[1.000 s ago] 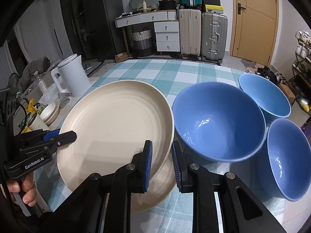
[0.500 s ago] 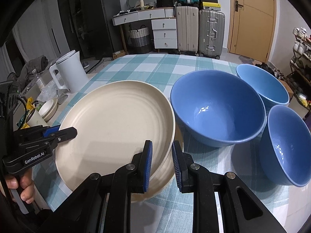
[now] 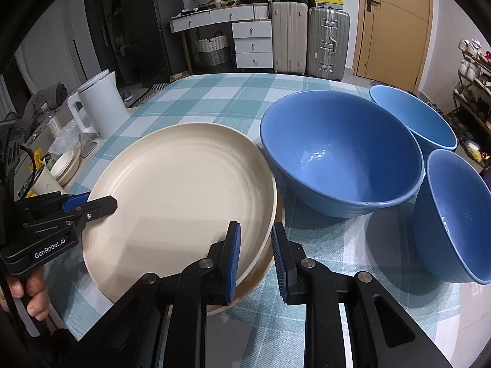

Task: Organize plates and bowls
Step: 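Lift the cream plate with both tools and carry it past the blue bowls, then lower the held cream plate onto the cream plate stack with both tools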

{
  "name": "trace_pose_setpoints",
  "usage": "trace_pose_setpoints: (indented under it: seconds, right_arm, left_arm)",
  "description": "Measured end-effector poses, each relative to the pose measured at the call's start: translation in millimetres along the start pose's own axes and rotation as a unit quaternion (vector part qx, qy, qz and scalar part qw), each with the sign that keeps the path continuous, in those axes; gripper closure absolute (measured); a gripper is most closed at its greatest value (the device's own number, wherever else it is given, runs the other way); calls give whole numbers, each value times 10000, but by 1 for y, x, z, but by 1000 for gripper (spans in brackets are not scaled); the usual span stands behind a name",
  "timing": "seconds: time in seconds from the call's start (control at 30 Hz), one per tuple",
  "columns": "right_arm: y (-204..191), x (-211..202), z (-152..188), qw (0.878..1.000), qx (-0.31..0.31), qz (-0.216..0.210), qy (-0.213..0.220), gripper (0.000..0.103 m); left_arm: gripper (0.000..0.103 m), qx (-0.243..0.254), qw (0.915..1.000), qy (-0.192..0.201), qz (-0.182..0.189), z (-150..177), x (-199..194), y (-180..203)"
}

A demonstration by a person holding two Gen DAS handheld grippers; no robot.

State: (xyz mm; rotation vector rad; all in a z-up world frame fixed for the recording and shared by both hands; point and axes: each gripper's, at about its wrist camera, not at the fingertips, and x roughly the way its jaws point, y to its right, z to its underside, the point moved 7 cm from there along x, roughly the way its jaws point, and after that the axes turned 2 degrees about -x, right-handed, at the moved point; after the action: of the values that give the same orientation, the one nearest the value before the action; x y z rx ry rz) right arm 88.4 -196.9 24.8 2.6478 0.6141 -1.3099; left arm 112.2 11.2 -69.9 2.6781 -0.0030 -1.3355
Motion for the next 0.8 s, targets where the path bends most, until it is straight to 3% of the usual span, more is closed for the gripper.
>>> trace_pose_setpoints:
  seconds: [0.8]
  right_arm:
    - [-3,14,6,9993,-147,340,-53,81]
  left_arm:
    - [83,472,9976,51,-501,8,16,10]
